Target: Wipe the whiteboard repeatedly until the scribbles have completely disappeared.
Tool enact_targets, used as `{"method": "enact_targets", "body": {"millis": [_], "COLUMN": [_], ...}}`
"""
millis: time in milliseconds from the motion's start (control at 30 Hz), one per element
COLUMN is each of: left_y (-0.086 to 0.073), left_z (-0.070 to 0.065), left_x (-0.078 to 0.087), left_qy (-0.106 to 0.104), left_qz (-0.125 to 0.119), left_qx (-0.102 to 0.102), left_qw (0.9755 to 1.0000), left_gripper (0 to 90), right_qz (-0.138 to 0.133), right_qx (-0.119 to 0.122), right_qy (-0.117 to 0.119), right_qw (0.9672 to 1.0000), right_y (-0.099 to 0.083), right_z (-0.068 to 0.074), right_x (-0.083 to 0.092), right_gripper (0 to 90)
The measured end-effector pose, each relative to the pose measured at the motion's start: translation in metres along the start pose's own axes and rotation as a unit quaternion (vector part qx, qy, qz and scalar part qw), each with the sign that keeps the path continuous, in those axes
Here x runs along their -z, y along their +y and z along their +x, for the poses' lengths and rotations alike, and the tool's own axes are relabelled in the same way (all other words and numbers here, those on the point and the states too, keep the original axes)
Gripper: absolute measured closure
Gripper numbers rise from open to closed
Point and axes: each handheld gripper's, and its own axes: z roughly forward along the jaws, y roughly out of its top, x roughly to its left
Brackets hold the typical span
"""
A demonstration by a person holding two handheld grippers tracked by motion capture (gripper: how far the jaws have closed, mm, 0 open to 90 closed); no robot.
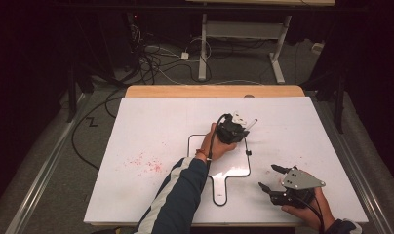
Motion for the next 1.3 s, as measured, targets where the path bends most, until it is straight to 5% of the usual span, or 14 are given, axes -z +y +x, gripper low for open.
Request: {"method": "enact_targets", "body": {"millis": [400, 767, 967, 1300], "left_y": [-0.035, -0.038, -0.042, -0.053], "left_z": [0.030, 0.016, 0.007, -0.011], "left_x": [0.044, 0.089, 0.103, 0.116], "left_qy": [0.036, 0.042, 0.028, 0.024], "left_qz": [-0.011, -0.076, -0.101, -0.114], "left_qx": [0.023, -0.001, -0.003, -0.011], "left_qw": [0.9990, 0.9963, 0.9945, 0.9931], "left_gripper": [78.5, 78.3, 78.3, 78.3], "right_qz": [0.004, -0.024, -0.042, -0.083], "right_qx": [0.003, -0.034, -0.059, -0.082], "right_qy": [-0.002, -0.024, -0.034, 0.000], "right_qw": [1.0000, 0.9988, 0.9968, 0.9932], "right_y": [0.001, 0.011, 0.021, 0.044], "right_z": [0.000, -0.019, -0.030, -0.038], "right_x": [-0.003, -0.008, -0.012, -0.023], "right_gripper": [29.3, 30.9, 33.0, 30.8]}}
